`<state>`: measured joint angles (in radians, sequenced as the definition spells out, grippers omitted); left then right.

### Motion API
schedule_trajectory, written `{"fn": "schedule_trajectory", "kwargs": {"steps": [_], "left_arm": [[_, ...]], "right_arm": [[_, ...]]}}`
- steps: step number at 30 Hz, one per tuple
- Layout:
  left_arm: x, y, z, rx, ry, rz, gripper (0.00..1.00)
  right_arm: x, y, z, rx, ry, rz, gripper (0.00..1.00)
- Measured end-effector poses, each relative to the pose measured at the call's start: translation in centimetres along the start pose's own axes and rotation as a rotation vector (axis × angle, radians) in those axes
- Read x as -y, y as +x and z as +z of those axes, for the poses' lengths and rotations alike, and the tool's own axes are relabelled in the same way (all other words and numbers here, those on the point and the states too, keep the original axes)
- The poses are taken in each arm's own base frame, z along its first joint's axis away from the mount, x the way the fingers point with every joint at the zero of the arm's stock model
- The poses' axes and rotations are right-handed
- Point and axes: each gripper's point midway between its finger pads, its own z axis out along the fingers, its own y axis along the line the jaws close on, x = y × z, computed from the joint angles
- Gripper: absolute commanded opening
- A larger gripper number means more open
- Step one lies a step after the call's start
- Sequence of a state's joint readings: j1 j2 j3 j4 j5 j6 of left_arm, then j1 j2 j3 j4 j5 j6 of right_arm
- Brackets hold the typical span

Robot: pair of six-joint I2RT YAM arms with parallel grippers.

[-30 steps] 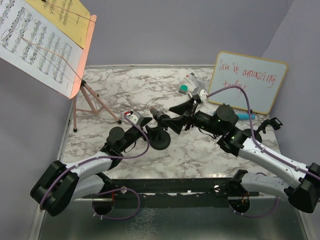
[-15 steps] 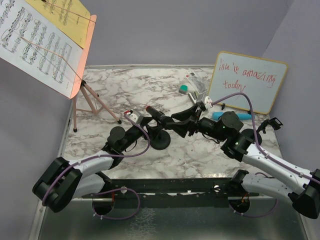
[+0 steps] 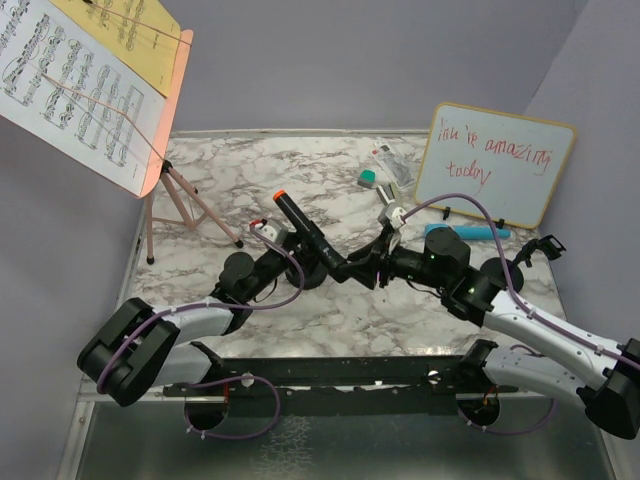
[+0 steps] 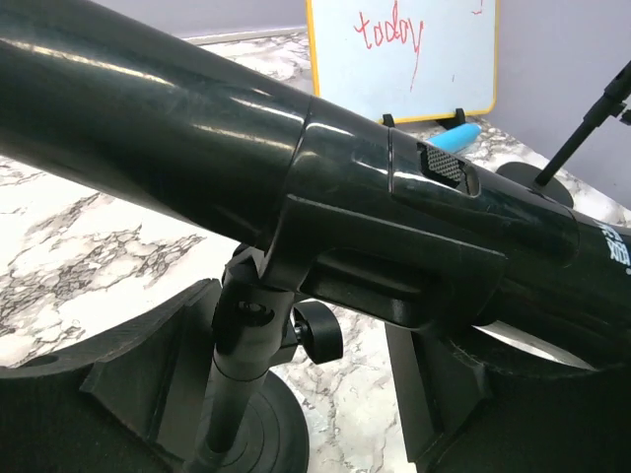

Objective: Pack up the instrument practice props
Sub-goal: Remove the microphone from the microphone stand.

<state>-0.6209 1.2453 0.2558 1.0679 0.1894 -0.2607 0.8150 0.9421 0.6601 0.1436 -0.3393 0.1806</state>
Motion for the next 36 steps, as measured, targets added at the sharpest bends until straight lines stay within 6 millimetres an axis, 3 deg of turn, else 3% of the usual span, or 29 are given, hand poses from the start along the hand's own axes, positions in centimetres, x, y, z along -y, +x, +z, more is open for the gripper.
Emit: {"fn": "schedule_trajectory", "kwargs": {"steps": [9,14,17,22,31,36], "left_arm": [[-0.1,-0.4,0.1,0.015,0.002,0.033,0.74],[-0.1,-1.5,-0.7,0.049,-0.009,0.080,0.75],[-0.3,-2.1,-1.0,0.065,-0.020,0.112,0.75],[-0.5,-2.2,-1.0,0.066,-0.029,0.142,0.74],[-1.6,-0.7,-0.5,0.018,-0.060,0.175,0.68],[-2.1,-0.7,0.2,0.011,-0.072,0.192,0.65]], "right_arm": [[0.0,1.4,-1.0,-0.090,0.023,0.044,0.73],[0.0,-1.3,-0.7,-0.108,0.050,0.053,0.84],[0.2,-3.6,-0.1,-0.113,0.070,0.054,0.85],[1.0,-4.9,1.5,-0.173,0.108,0.073,0.84],[2.5,-4.3,5.0,-0.328,0.131,0.094,0.81],[3.3,-2.7,6.1,-0.401,0.135,0.082,0.78]]}}
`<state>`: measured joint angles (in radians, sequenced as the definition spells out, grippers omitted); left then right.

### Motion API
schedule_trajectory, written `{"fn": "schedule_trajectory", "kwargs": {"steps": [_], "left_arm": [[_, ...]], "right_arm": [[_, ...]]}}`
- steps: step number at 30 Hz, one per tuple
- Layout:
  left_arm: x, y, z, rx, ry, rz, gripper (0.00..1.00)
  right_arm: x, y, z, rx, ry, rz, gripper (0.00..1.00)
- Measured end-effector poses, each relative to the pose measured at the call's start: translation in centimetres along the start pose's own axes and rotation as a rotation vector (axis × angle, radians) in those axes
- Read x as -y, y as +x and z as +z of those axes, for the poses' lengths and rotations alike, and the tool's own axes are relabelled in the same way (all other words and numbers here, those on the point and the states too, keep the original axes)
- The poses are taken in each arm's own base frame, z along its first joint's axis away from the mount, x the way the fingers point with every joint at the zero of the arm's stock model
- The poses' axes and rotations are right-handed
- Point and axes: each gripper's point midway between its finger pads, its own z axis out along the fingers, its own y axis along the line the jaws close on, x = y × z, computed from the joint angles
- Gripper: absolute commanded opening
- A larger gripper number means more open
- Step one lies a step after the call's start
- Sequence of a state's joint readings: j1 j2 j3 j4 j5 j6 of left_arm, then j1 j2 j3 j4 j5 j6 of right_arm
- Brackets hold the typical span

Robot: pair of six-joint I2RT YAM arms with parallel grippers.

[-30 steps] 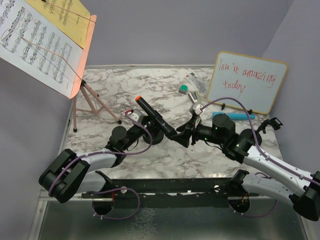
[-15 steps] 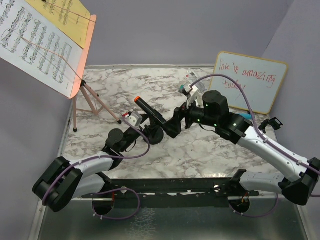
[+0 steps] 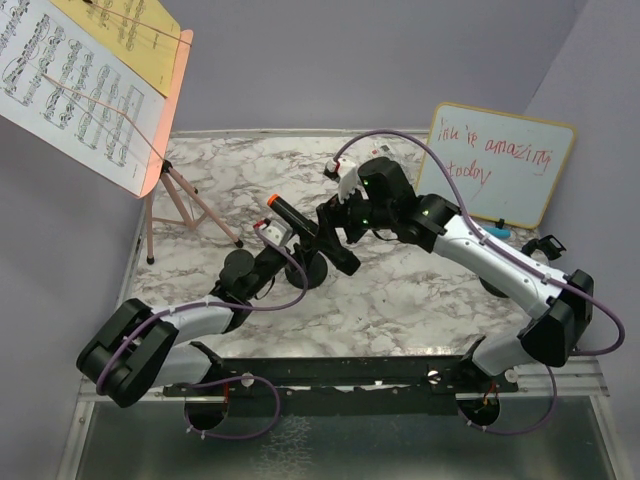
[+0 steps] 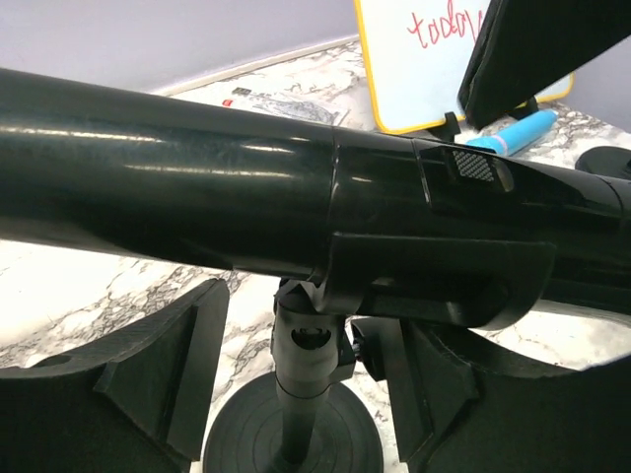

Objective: Pack up the instrument practice props
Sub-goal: Remove the microphone from the microphone stand.

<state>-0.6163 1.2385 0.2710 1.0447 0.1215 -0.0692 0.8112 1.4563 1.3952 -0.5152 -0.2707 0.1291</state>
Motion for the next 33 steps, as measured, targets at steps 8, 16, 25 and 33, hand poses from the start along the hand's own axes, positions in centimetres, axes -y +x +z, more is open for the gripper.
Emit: {"fn": "schedule_trajectory", "kwargs": {"steps": [8,16,25,33], "left_arm": [[-0.2,0.5,0.6,-0.017,-0.001,0.006,0.38],[-0.1,0.4,0.7,-0.012,0.002,0.013,0.14],[-0.5,0.5,0.7,-0.011,-0.048,-0.001,0.01],[-0.8,0.6,0.6,-0.012,-0.073,-0.046,0.00]], "right_arm": [[1.1,2.6,2.2,-0.122,0.007,-0.021,0.58],[0.9,3.2,2.2,-0.170,-0.015,-0.050,0.06],[1.0,3.5,2.1,-0.178,-0.025,-0.095,0.00],[1.2,4.1,2.0,-0.152,-0.029,-0.132,0.00]]}}
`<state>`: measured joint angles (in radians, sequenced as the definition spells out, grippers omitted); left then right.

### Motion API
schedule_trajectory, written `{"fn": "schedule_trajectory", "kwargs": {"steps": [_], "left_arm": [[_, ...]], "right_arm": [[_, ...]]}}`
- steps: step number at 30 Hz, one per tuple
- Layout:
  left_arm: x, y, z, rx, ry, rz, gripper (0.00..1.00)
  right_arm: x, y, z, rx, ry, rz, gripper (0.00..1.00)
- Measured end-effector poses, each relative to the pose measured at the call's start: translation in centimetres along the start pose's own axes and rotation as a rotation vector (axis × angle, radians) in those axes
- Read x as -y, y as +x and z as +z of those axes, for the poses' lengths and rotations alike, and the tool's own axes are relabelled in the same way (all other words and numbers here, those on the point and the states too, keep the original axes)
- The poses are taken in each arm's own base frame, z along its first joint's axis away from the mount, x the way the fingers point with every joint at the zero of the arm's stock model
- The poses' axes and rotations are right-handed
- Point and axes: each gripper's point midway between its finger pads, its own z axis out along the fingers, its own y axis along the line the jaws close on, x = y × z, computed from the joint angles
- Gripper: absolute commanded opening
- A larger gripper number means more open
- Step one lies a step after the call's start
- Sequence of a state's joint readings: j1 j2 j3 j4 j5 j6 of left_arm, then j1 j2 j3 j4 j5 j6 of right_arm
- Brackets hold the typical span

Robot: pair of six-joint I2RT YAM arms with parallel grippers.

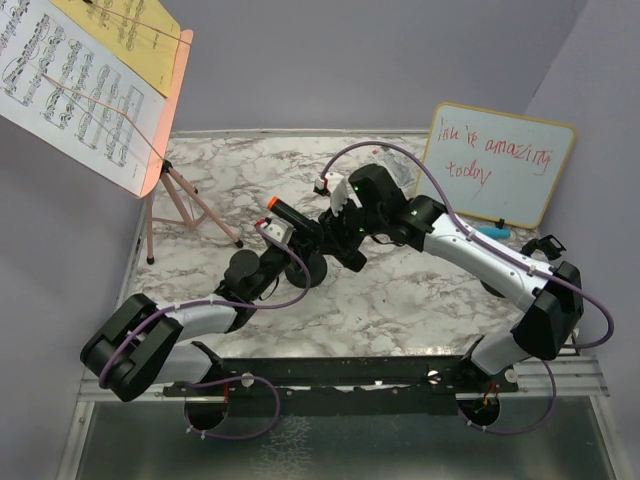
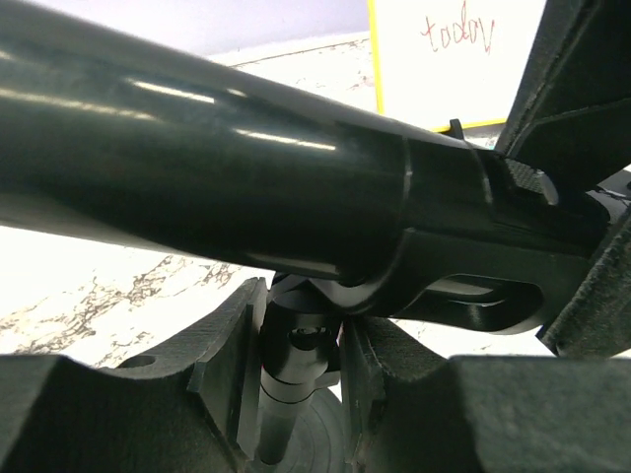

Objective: Pack up the instrument practice props
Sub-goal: Remove the microphone from the microphone stand.

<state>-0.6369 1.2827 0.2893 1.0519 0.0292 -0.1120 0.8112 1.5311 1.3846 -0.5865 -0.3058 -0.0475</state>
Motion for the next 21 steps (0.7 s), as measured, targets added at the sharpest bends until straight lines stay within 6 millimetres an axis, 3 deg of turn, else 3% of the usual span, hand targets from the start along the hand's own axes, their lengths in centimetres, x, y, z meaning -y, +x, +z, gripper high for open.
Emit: {"fn": "schedule_trajectory", "kwargs": {"steps": [12,21], "left_arm": [[-0.4,0.0,-0.8,-0.004,-0.020,-0.043,0.00],[-3.2,-0.4,-1.6,0.011,-0.133,-0.058,0.00]], "right_arm": [[-0.4,2.6,-1.1,0.008,-0.003,-0.024,0.00],[-0.6,4.7,-1.5,-0.025,-0.004,-0.013,0.00]]}}
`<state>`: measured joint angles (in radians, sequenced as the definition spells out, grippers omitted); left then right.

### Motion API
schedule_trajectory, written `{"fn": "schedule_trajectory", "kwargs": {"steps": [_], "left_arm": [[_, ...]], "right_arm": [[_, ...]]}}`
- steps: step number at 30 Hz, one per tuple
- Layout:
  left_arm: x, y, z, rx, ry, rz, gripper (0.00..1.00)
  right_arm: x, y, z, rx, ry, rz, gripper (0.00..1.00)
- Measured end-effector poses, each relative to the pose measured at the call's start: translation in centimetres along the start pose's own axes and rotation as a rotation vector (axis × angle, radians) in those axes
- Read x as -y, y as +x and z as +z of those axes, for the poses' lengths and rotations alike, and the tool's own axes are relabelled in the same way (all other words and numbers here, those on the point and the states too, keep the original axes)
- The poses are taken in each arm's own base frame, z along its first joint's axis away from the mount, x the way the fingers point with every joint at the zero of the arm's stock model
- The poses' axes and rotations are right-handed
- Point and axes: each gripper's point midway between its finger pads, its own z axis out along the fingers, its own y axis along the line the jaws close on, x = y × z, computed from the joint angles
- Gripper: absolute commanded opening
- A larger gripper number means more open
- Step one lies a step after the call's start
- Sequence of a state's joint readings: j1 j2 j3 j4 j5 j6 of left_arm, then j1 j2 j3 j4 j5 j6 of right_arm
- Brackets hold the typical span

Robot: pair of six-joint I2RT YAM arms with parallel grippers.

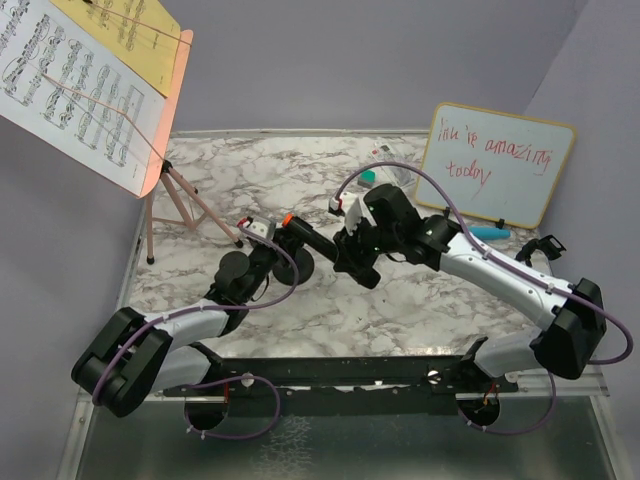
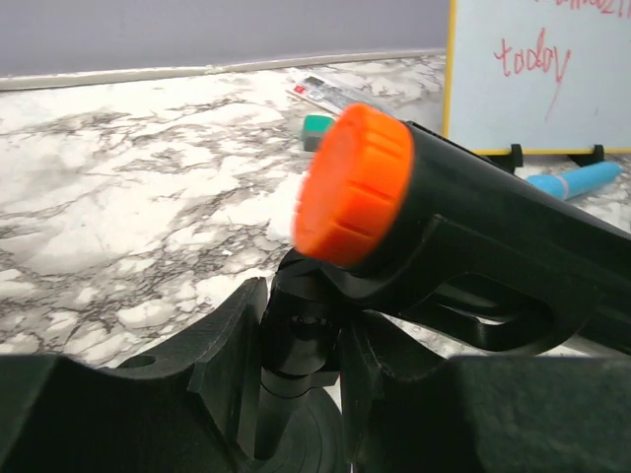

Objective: Pack up the instrument practice props
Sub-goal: Remove the microphone from the microphone stand.

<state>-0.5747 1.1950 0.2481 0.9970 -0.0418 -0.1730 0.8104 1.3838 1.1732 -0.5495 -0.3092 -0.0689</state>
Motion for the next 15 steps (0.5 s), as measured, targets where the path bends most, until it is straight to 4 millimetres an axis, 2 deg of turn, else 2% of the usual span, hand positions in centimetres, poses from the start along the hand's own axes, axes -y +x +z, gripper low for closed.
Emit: {"fn": "schedule_trajectory", "kwargs": {"steps": [7,12,15], "left_arm": [[-1.3,-0.2,0.0,0.010,-0.055,-0.001,0.00],[-5.0,-0.9,-0.3,0.038,-0.211,0.006,0.00],[-6.2,-1.1,-0.5,0.046,-0.263,0.010,0.00]], "right_arm": [[0.0,1.1,-0.6,-0.018,0.004,0.018,0.00],[-0.3,5.4,-1.9,-0.144,0.007,0.087,0.00],[-0.3,7.6,-2.3,-0.212,0.014,0.137,0.00]]}}
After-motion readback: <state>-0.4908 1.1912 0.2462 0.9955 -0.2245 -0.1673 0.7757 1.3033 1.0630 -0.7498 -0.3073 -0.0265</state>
